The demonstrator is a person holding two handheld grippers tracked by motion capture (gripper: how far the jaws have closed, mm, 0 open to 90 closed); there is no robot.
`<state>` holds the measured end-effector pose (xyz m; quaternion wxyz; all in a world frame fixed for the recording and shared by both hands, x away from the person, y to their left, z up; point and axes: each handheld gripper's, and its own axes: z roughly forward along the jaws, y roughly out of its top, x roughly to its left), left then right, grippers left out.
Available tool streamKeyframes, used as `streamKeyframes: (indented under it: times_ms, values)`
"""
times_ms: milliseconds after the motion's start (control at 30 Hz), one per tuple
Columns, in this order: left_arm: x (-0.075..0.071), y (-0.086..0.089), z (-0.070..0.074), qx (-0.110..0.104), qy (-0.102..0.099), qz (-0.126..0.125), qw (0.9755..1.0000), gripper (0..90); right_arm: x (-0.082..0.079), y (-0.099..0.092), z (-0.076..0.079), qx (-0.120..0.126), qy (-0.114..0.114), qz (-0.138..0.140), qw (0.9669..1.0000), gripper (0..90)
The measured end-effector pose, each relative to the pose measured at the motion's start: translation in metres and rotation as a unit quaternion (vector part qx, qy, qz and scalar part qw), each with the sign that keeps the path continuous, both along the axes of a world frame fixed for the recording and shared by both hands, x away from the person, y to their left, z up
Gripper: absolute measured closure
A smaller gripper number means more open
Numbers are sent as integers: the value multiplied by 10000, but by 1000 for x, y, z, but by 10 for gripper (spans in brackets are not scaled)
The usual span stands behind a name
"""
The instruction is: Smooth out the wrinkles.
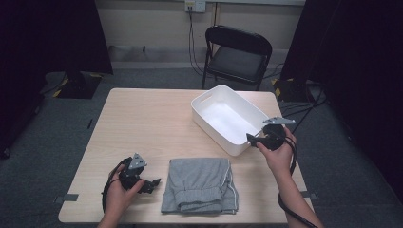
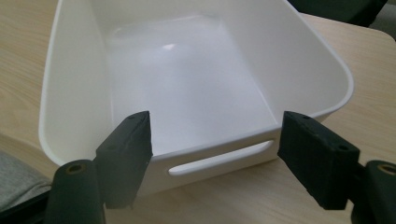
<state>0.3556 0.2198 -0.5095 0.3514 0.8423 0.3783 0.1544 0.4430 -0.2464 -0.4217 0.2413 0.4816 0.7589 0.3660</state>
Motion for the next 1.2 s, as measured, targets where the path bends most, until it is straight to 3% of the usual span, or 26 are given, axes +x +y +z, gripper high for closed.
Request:
streamKeyframes:
  times_ms: [567,1200]
  values:
    - [0,0,0,4,0,-1,10000,0,-1,6,-7,238,50,-127,9996,251]
    - [0,0,0,-7,7,4,10000,0,-2,10,-9,138,-83,-138,9998,292]
